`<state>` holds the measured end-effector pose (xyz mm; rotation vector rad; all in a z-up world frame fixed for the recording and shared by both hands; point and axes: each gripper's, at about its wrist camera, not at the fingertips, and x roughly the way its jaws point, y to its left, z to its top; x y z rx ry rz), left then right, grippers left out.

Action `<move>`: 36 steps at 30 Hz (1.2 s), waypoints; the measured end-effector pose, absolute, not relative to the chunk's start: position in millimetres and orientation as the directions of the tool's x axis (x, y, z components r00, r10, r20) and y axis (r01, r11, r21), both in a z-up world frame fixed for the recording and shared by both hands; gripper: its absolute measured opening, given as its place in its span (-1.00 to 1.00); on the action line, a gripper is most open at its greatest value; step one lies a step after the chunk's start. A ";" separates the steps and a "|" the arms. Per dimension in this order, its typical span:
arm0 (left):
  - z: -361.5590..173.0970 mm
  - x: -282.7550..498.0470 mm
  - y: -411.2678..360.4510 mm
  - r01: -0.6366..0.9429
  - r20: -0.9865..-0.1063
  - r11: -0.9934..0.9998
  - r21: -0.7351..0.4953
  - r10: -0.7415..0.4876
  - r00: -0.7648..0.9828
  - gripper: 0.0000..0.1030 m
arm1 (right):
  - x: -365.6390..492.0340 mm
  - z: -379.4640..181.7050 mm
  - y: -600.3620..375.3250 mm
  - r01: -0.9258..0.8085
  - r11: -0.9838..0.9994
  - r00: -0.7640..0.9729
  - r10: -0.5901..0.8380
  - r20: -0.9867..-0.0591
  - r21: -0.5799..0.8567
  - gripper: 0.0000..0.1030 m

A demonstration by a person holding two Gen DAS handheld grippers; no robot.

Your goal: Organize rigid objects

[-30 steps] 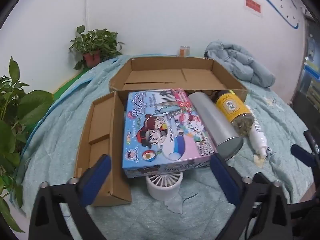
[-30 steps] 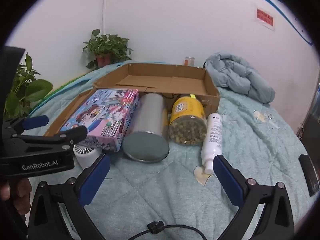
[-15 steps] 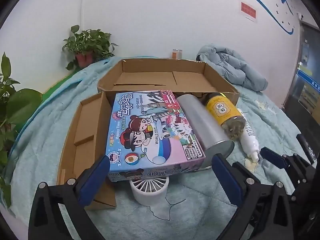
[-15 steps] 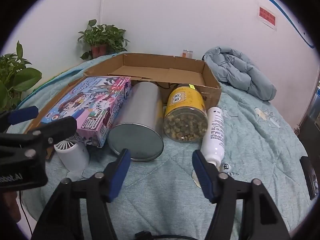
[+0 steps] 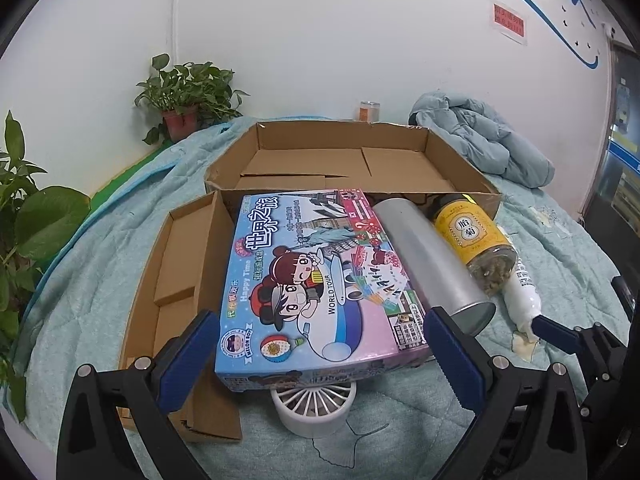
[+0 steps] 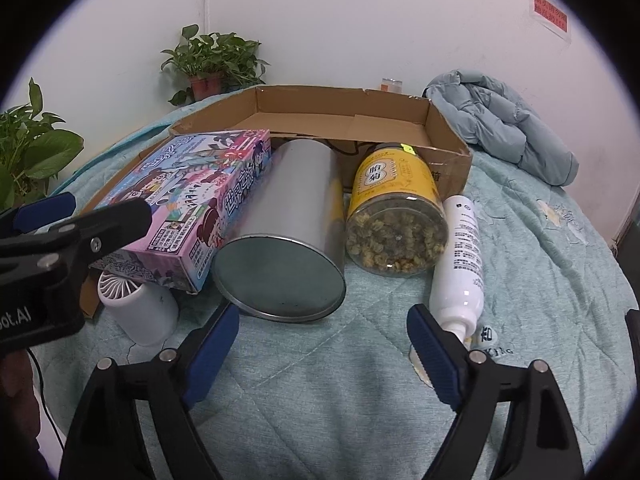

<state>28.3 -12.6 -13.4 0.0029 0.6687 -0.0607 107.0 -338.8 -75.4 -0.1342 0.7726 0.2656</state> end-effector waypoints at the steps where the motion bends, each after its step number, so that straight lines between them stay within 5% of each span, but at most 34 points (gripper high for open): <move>1: -14.0 29.5 -12.9 0.055 -0.624 0.998 -0.017 -0.054 0.780 0.99 | 107.3 -75.6 -339.8 -0.285 0.958 0.685 0.192 -0.703 -0.016 0.99; 36: -24.7 34.3 7.1 0.003 -0.669 1.000 0.005 0.001 0.743 0.99 | 106.3 -71.9 -335.4 -0.298 0.954 0.677 0.214 -0.704 0.003 0.99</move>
